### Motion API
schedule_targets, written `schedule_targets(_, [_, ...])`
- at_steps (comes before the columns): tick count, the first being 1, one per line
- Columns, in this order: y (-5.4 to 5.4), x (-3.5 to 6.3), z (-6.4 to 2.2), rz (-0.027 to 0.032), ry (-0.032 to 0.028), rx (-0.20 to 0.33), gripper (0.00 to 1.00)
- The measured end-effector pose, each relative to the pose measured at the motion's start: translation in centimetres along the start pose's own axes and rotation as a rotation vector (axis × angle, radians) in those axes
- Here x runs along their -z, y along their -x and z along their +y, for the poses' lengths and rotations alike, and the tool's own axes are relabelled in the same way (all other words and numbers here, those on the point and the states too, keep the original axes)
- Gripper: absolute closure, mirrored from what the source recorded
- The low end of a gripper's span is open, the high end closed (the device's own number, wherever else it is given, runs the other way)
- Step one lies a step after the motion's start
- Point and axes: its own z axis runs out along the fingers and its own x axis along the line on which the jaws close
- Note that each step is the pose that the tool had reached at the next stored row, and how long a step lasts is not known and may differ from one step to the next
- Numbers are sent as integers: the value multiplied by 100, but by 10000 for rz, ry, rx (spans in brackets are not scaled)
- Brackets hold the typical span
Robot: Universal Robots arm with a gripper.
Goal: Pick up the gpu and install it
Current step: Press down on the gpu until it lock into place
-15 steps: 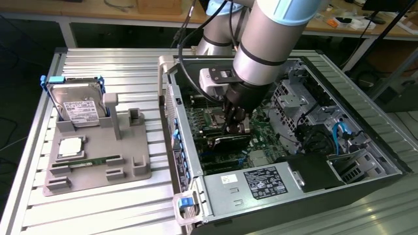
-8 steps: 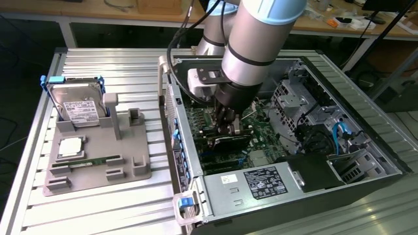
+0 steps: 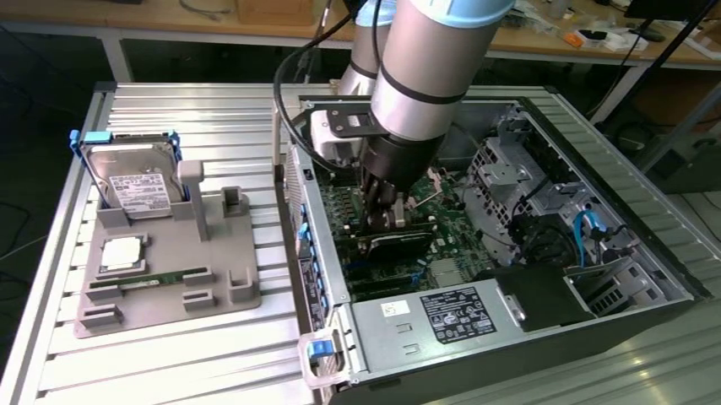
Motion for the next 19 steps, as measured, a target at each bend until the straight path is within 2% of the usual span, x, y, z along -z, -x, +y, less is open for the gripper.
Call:
schedule_targets(5, [-1, 19, 125, -1, -17, 1, 90])
schedule_targets(7, [-3, 22, 238, -1, -29, 3, 90])
schedule_targets(12, [-7, 21, 427, -2, -34, 3, 90])
schedule_targets(19, [-8, 21, 489, -10, -44, 4, 90])
